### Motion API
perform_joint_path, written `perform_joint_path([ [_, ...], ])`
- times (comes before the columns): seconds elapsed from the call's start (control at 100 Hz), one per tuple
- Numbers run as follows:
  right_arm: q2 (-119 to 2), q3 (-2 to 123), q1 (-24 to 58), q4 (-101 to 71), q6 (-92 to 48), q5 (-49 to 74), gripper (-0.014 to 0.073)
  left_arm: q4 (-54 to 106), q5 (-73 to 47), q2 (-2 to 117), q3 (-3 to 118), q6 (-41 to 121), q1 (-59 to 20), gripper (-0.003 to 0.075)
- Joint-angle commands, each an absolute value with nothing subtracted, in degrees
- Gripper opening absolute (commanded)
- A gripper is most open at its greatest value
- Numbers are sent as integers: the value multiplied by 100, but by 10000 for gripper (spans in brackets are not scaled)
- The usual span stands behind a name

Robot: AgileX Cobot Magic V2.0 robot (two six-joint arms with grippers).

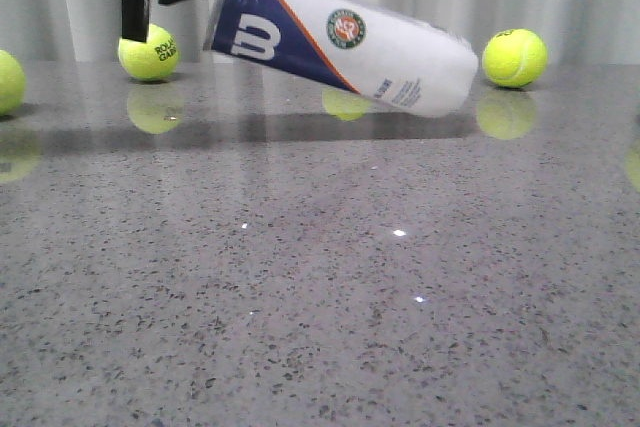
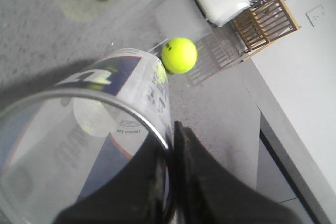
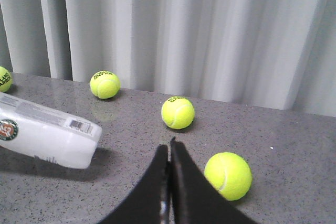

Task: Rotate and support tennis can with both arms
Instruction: 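Grasp the can's open end with the left gripper and lift it, then rotate the can upright with the left gripper and set it down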

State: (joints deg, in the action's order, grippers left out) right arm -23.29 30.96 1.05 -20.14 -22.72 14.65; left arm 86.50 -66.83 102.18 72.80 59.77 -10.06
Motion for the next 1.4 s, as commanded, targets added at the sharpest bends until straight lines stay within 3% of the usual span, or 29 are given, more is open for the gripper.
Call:
perform_joint_path([
  [0.0, -2355, 3222, 102, -2099, -2251, 1007, -70, 8946, -7192, 9499, 7422, 6061, -942, -21],
  [0.2, -2355, 3222, 102, -2099, -2251, 1007, -70, 7763, -6763, 8285, 7422, 6004, -891, -21],
  [0.41, -2355, 3222, 102, -2099, -2251, 1007, -70, 5585, -6157, 7020, 7422, 4769, -891, -21],
  [0.78, -2355, 3222, 102, -2099, -2251, 1007, -70, 2514, -6441, 6050, 7422, 2570, -891, -21],
  [1.39, -2355, 3222, 102, -2099, -2251, 1007, -70, 2205, -6808, 6155, 7422, 2305, -902, -20],
])
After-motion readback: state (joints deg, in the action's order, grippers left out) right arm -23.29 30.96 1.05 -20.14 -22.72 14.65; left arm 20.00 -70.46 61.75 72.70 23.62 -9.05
